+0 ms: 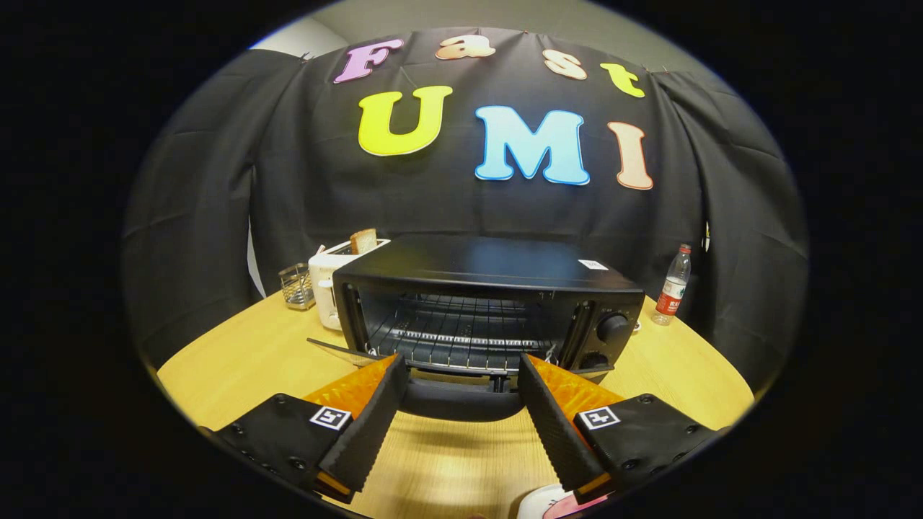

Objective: Open the toaster oven, put the food inside, and close the toaster oven door.

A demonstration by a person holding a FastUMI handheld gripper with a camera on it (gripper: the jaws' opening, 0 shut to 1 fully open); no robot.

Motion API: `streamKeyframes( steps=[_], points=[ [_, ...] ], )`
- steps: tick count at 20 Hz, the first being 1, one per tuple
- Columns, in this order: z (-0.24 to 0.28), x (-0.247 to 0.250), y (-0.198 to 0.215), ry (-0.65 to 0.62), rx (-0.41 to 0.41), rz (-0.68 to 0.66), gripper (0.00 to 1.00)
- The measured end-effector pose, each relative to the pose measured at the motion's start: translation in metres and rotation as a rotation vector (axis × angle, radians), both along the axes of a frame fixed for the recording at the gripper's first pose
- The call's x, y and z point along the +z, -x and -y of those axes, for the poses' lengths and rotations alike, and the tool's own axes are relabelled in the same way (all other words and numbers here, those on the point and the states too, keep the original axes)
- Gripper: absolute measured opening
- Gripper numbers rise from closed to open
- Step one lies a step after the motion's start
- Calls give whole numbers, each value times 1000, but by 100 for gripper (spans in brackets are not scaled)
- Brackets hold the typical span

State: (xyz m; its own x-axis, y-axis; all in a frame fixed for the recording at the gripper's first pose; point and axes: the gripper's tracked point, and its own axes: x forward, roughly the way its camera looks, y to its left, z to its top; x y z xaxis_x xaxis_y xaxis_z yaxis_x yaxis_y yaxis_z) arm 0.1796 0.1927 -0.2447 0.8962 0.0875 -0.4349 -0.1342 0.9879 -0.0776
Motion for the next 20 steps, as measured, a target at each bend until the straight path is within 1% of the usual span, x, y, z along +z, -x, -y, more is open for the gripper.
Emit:
streamKeyframes(
  steps=[5,7,9,10,12,16,20],
  points=[
    [0,-13,18,11,5,-47,99],
    [-2,-25,26,13,18,-96,99],
    [-3,-26,34,10,33,-100,100],
    [-5,-24,36,3,43,-106,99],
    [-5,-28,38,-3,54,-125,99],
    [-3,-45,52,-46,49,-212,99],
    [-3,-54,68,-42,82,-284,97]
  ],
)
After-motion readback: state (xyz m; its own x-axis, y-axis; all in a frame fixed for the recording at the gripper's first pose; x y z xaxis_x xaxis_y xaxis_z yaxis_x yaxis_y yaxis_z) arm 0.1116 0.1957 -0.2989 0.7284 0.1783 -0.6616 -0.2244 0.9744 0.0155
